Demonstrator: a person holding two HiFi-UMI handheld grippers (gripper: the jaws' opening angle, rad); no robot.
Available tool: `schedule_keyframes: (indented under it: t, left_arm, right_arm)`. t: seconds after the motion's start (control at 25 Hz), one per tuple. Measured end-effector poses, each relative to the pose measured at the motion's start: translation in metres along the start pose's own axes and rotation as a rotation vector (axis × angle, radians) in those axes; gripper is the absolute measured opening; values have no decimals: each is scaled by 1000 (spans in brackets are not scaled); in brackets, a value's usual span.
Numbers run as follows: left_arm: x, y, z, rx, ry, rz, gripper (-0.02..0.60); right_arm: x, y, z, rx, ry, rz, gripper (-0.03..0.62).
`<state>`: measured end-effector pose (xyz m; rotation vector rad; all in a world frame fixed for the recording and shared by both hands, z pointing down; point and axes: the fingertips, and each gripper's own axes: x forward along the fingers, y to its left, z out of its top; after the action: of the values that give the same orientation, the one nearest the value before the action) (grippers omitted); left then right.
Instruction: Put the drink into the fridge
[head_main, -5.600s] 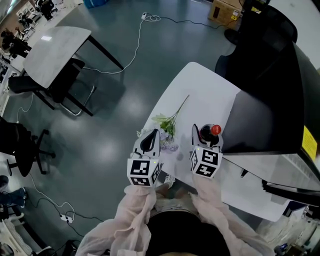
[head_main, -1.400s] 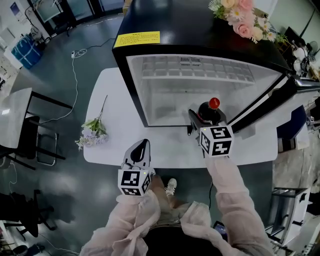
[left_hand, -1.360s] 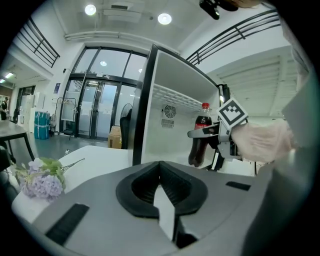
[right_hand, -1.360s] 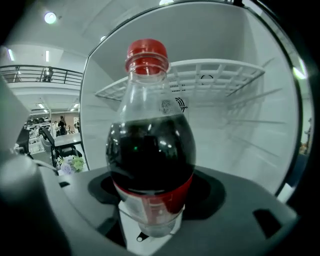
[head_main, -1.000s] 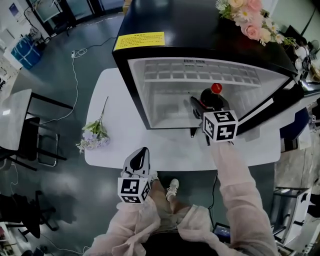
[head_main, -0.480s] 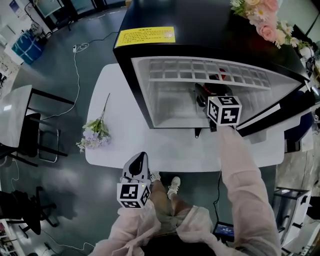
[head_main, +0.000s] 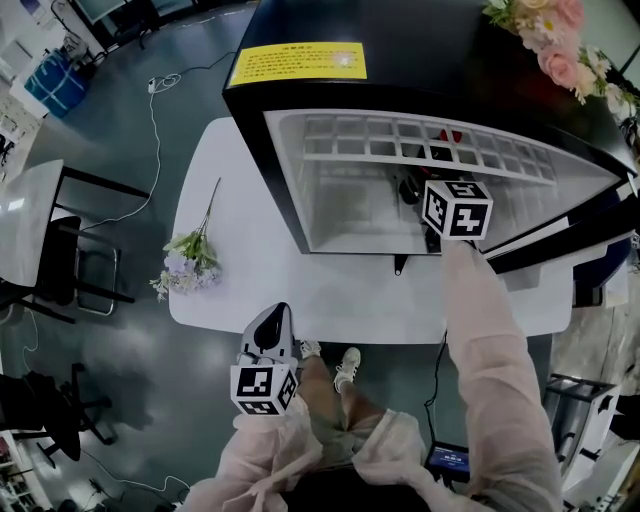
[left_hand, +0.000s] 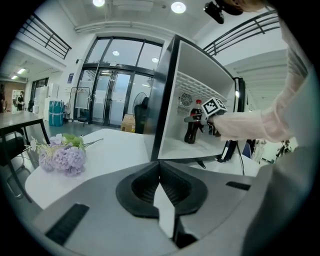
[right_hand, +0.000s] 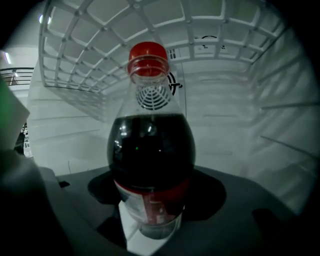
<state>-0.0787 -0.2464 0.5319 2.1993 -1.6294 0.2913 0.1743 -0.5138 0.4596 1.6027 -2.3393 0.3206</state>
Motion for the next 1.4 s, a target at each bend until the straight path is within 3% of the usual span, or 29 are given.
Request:
schedule_keyframes:
  t: [0.36,0.84,1.4]
  left_arm:
    - [-4,-2,-6,-3,9,1,11]
    - [-11,0,-8,-1,10,18,11]
    - [-26,8,2,-3,-26,45,11]
  right_arm:
    - [0,3,0,-25,-28,44,314]
    - [0,3,-4,-52,-38,34,318]
    - [-42,-2,-33,23,-45,41,364]
